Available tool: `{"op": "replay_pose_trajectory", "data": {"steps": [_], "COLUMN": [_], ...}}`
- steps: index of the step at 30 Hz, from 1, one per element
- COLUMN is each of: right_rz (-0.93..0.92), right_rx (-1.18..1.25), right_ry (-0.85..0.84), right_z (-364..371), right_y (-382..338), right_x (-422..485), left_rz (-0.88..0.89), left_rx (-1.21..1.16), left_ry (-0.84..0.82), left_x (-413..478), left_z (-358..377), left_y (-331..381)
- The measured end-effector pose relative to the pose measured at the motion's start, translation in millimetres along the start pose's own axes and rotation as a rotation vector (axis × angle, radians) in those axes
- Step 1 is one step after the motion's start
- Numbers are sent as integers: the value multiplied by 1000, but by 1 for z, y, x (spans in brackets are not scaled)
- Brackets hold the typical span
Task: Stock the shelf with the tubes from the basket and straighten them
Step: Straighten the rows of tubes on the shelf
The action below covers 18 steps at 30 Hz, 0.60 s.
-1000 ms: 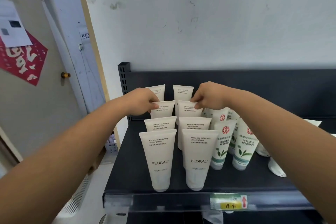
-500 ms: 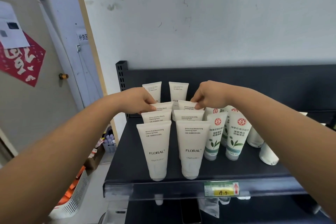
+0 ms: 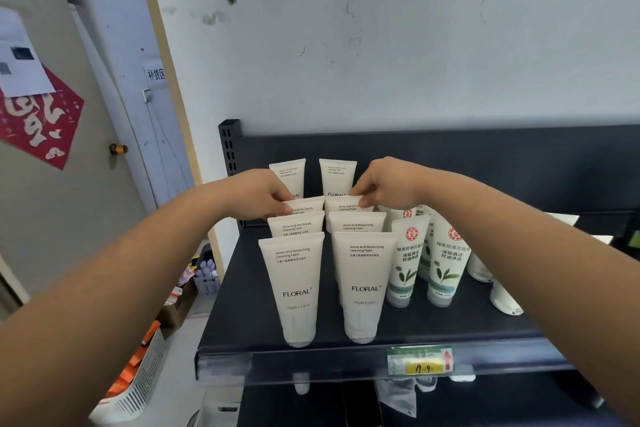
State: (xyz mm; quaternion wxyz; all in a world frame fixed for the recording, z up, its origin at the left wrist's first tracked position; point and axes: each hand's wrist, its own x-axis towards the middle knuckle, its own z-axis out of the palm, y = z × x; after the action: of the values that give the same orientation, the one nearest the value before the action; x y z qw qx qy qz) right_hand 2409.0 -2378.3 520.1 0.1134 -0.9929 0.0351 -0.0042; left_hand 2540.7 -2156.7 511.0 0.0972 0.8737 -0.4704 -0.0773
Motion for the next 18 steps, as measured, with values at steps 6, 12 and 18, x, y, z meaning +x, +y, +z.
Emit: {"op": "replay_pose_trajectory", "data": {"steps": [6, 12, 18], "right_rz": [3, -12, -31], "right_rx": [46, 133, 148], "right_ry": [-14, -41, -98], "right_z": [-2, -2, -6], "right_y": [7, 15, 14], "right_x": [1, 2, 8], "left_rz": [-23, -10, 7], "left_rx": [-33, -61, -145], "left_ry": [-18, -73, -159], "left_x": [4, 5, 8], "left_z": [-3, -3, -9], "left_y": [-3, -10, -11]}}
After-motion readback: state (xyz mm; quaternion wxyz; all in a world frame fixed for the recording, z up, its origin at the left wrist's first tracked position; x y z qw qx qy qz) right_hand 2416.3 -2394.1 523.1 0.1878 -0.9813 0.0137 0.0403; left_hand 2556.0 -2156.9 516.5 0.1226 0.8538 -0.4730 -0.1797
